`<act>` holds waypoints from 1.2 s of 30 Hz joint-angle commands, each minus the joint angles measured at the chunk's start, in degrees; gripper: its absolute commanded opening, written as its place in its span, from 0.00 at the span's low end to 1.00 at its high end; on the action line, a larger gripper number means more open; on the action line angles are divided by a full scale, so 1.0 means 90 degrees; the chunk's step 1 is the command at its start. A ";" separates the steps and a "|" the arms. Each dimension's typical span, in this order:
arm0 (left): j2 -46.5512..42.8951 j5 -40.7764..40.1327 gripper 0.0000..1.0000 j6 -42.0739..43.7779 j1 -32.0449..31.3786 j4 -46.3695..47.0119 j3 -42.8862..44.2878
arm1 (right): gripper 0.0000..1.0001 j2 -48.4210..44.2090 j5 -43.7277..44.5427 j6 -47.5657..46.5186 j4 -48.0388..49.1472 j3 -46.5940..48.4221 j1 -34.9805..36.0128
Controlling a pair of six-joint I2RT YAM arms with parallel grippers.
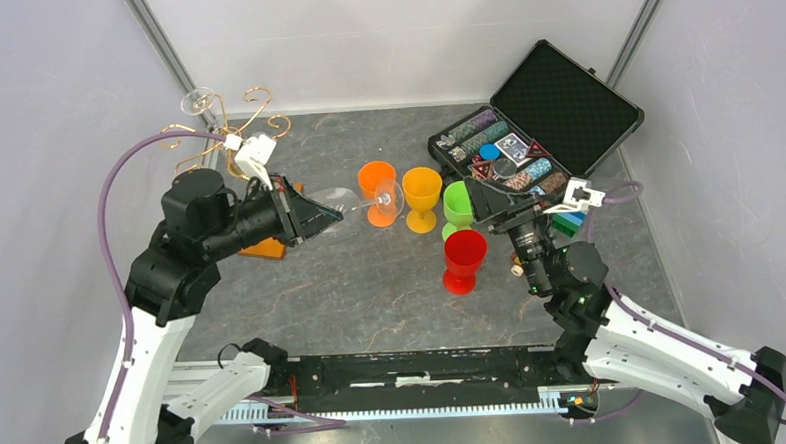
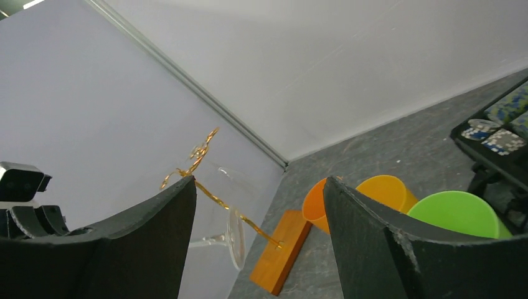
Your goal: Take the wine glass off the wine glass rack
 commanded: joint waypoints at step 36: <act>0.5390 -0.2841 0.07 0.1153 -0.3344 -0.1203 0.1497 | 0.80 -0.1479 0.1886 -0.0497 -0.1752 -0.0588 0.0001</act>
